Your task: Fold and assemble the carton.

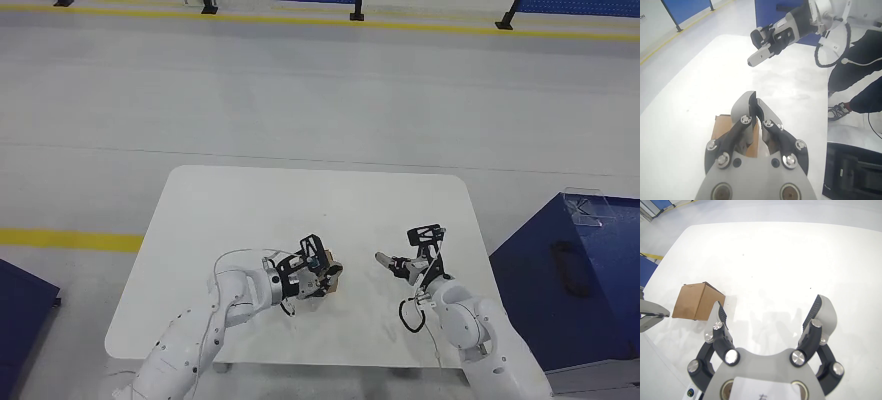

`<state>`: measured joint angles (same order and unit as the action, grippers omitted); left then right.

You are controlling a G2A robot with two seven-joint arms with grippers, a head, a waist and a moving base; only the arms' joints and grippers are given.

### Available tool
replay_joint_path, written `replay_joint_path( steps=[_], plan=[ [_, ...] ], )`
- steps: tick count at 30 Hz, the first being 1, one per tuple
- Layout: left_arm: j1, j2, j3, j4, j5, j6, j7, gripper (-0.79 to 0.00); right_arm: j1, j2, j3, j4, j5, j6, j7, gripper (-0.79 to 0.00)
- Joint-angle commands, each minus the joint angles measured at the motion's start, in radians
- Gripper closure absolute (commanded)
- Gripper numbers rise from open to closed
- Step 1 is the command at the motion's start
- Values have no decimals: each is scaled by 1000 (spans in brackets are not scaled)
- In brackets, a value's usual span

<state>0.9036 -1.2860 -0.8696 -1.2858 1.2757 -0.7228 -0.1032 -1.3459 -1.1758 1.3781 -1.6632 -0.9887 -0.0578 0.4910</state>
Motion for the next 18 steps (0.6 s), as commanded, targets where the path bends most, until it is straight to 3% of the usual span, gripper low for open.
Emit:
replay_joint_path(
  steps=[1, 13, 18],
  plan=[
    [-13, -7, 13, 28, -15, 2, 4, 0, 0, 0, 0, 0, 0, 0, 0, -785],
    [-53, -33, 72, 108, 24, 66, -47, 0, 0, 0, 0, 0, 0, 0, 0, -785],
    [-52, -36, 68, 95, 24, 74, 6, 0, 0, 0, 0, 0, 0, 0, 0, -785]
  ],
)
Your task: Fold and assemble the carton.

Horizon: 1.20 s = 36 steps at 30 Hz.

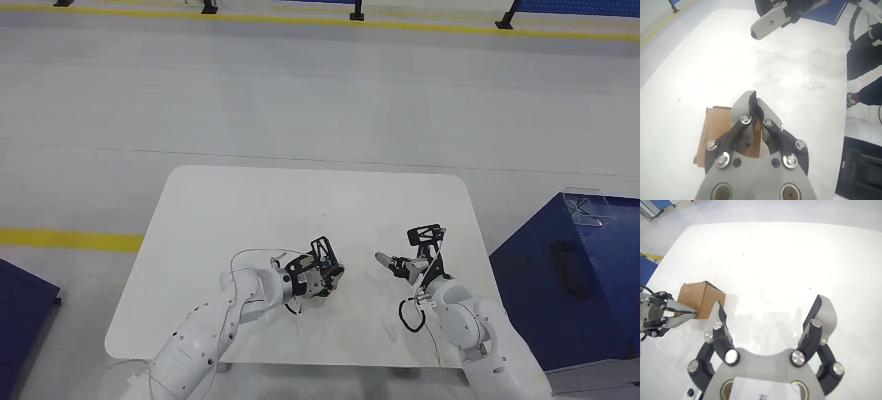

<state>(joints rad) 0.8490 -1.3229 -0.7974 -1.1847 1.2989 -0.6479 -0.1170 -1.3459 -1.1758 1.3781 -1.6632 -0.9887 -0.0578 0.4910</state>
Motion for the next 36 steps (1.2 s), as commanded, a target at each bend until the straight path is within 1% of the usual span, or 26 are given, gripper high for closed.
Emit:
replay_joint_path(
  steps=[1, 5, 8, 10, 15, 18, 25, 27, 33, 36],
  plan=[
    [5, 2, -7, -7, 1, -9, 30, 0, 0, 0, 0, 0, 0, 0, 0, -785],
    [14, 3, -9, -11, 12, -18, 41, 0, 0, 0, 0, 0, 0, 0, 0, -785],
    [9, -1, -3, 4, 3, -15, 3, 0, 0, 0, 0, 0, 0, 0, 0, -785],
    [3, -4, -3, 5, -5, -6, 0, 0, 0, 0, 0, 0, 0, 0, 0, -785],
    [18, 1, -18, -17, 16, -6, 64, 0, 0, 0, 0, 0, 0, 0, 0, -785],
    [27, 4, -29, -18, 15, -7, 76, 0, 0, 0, 0, 0, 0, 0, 0, -785],
    [8, -9, -17, 25, -29, 12, -12, 0, 0, 0, 0, 0, 0, 0, 0, -785],
    [5, -12, -17, 25, -37, 17, -8, 0, 0, 0, 0, 0, 0, 0, 0, -785],
    [24, -4, -48, -3, -28, 17, 78, 0, 0, 0, 0, 0, 0, 0, 0, -785],
    [24, -4, -49, 11, -28, 15, 47, 0, 0, 0, 0, 0, 0, 0, 0, -785]
  ],
)
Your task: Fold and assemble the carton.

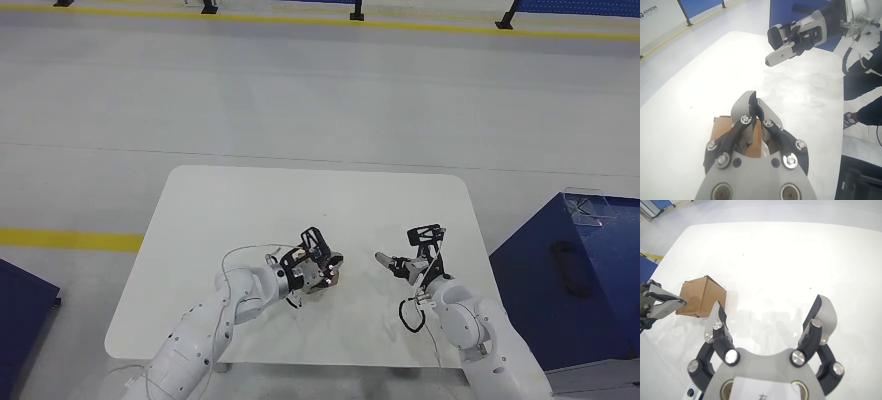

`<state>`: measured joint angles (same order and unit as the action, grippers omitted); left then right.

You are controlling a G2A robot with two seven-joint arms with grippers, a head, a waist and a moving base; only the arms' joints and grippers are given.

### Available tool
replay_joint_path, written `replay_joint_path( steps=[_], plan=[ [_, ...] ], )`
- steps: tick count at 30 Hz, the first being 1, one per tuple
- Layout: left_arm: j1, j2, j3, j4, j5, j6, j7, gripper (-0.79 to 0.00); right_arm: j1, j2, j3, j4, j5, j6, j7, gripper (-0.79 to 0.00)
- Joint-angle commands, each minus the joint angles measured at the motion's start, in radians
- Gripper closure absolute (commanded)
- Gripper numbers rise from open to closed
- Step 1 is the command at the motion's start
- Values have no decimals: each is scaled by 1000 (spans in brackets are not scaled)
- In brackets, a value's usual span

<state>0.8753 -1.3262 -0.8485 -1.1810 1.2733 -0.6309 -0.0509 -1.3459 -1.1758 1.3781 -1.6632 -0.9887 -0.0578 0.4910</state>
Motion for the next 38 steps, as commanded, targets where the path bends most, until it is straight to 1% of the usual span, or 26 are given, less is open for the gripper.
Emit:
replay_joint_path(
  steps=[1, 3, 6, 10, 13, 15, 16, 17, 19, 20, 21, 23, 24, 25, 26, 28, 29, 32, 33, 36, 38],
  plan=[
    [-5, -3, 7, 17, -9, -6, -41, 0, 0, 0, 0, 0, 0, 0, 0, -785],
    [-19, -10, 15, 37, -19, 23, -98, 0, 0, 0, 0, 0, 0, 0, 0, -785],
    [-28, -16, 22, 25, -31, 31, -89, 0, 0, 0, 0, 0, 0, 0, 0, -785],
    [-6, -4, -16, -28, -4, 24, 9, 0, 0, 0, 0, 0, 0, 0, 0, -785],
    [32, 13, -61, -87, 26, 25, 81, 0, 0, 0, 0, 0, 0, 0, 0, -785],
    [70, 25, -99, -134, 47, 49, 136, 0, 0, 0, 0, 0, 0, 0, 0, -785],
    [92, 30, -118, -158, 55, 65, 162, -237, 0, 0, 0, 0, 0, 0, 0, -785],
    [115, 36, -136, -182, 65, 82, 189, -785, 0, 0, 0, 0, 0, 0, 0, -785],
    [115, 36, -136, -182, 65, 82, 189, -785, 0, 0, 0, 0, 0, 0, 0, -785],
    [116, 36, -137, -182, 65, 81, 189, -16, 0, 0, 0, 0, 0, 0, 0, -785],
    [118, 36, -138, -184, 66, 83, 192, -53, 0, 0, 0, 0, 0, 0, 0, -785],
    [116, 36, -137, -182, 65, 82, 190, -171, 0, 0, 0, 0, 0, 0, 0, -785],
    [115, 36, -136, -182, 65, 82, 189, -277, 0, 0, 0, 0, 0, 0, 0, -784],
    [115, 36, -136, -182, 65, 82, 189, -334, 0, 0, 0, 0, 0, 0, 0, -785],
    [115, 36, -136, -182, 65, 82, 189, -367, 0, 0, 0, 0, 0, 0, 0, -784],
    [115, 36, -136, -182, 65, 82, 189, -508, 0, 0, 0, 0, 0, 0, 0, -785],
    [115, 36, -136, -182, 65, 82, 189, -552, 0, 0, 0, 0, 0, 0, 0, -784],
    [115, 36, -136, -182, 65, 82, 189, -662, 0, 0, 0, 0, 0, 0, 0, -784],
    [115, 36, -136, -182, 65, 82, 189, -716, 0, 0, 0, 0, 0, 0, 0, -785],
    [115, 36, -136, -182, 65, 82, 189, -769, 0, 0, 0, 0, 0, 0, 0, -785],
    [115, 36, -136, -182, 65, 82, 189, -782, 0, 0, 0, 0, 0, 0, 0, -784]
  ],
)
